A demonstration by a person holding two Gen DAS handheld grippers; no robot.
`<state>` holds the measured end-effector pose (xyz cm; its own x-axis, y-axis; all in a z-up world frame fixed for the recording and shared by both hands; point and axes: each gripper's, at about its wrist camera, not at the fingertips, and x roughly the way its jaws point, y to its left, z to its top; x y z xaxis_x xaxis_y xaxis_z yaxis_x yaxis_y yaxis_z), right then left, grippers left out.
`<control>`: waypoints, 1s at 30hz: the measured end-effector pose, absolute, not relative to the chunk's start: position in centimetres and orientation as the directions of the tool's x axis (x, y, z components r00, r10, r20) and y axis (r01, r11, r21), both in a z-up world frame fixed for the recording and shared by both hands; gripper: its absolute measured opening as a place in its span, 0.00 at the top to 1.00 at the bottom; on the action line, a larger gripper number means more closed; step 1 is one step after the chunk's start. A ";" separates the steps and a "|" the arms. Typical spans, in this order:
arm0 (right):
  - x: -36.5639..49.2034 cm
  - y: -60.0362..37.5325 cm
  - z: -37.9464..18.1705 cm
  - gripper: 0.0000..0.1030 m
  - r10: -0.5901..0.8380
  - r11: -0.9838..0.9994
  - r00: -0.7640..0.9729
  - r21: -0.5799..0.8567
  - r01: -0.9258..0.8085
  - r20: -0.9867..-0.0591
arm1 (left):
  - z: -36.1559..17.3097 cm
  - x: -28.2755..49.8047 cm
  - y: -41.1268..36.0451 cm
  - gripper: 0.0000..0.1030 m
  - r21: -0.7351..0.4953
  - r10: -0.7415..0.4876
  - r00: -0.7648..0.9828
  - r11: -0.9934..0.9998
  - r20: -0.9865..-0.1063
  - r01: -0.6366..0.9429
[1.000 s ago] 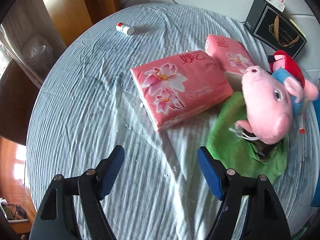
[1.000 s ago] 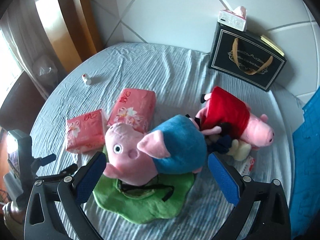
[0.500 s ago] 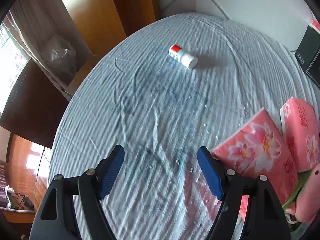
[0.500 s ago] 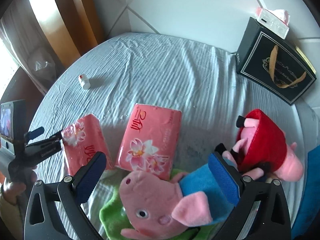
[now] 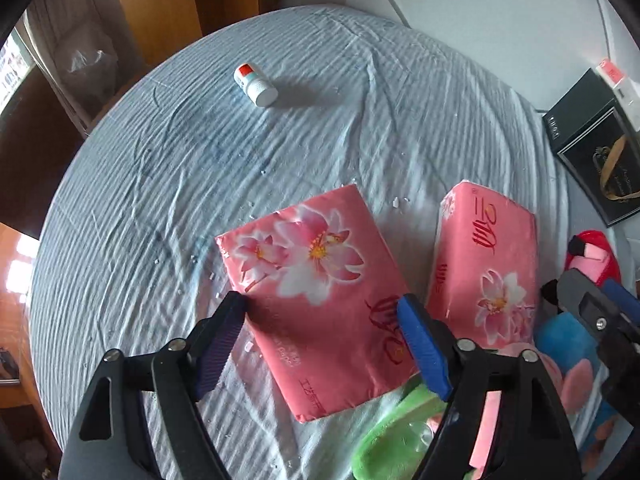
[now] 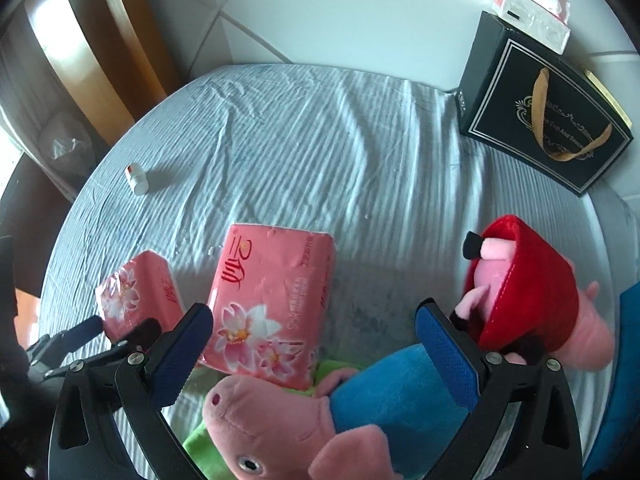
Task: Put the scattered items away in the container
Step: 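Grasp a pink tissue pack with the left gripper while the right grasps another pink tissue pack, then lift and carry both pink tissue packs over the blue crate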
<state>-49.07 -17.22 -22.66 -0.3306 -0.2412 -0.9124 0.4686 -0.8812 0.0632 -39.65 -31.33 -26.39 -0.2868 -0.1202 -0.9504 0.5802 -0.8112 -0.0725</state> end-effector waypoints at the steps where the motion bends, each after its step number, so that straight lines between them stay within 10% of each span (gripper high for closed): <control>1: -49.3 -17.3 -22.8 0.00 -0.241 -0.883 -0.329 0.066 0.465 -0.913 | -26.7 -40.0 -31.2 0.08 -0.062 -0.127 -0.279 -0.812 -0.952 0.581; 30: -49.6 -21.9 -27.6 0.08 -0.179 -0.875 -0.246 0.040 0.482 -0.953 | -26.4 -38.6 -33.0 0.18 -0.029 -0.171 -0.365 -0.876 -0.915 0.481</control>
